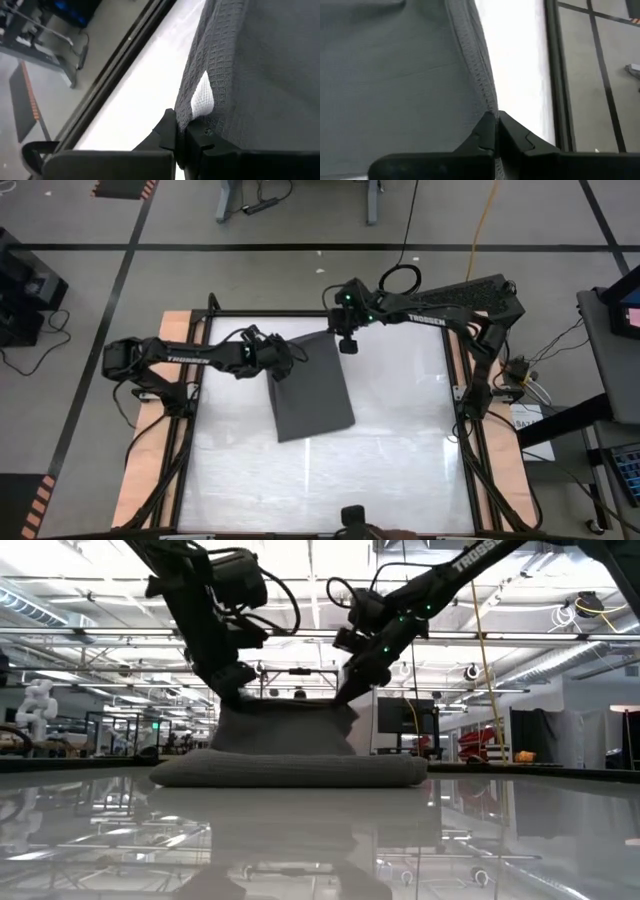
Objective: Roll towel
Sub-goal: Fold the dark gray towel
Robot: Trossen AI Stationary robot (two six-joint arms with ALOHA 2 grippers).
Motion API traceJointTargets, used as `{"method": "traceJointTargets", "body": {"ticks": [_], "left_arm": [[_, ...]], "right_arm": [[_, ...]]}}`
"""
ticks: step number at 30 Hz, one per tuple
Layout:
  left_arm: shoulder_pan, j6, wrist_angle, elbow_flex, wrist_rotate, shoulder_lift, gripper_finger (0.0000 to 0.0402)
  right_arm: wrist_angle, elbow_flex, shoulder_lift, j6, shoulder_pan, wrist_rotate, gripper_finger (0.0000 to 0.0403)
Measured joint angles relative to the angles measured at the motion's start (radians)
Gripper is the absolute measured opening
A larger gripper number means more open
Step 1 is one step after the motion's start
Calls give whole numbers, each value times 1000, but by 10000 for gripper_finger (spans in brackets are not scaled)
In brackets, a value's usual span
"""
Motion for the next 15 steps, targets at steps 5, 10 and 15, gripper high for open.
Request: {"method": "traceJointTargets", "body": {"ticks": [5,10,15], "left_arm": [[62,-7,-63,-8,1,29,43],[110,-32,-82,-4,28,66,119],[105,-60,-66,-3,36,57,190]], "right_arm": [[5,-2,34,2,-23,35,19],[39,-3,58,21,-52,68,67],[13,-3,43,51,-88,59,127]]}}
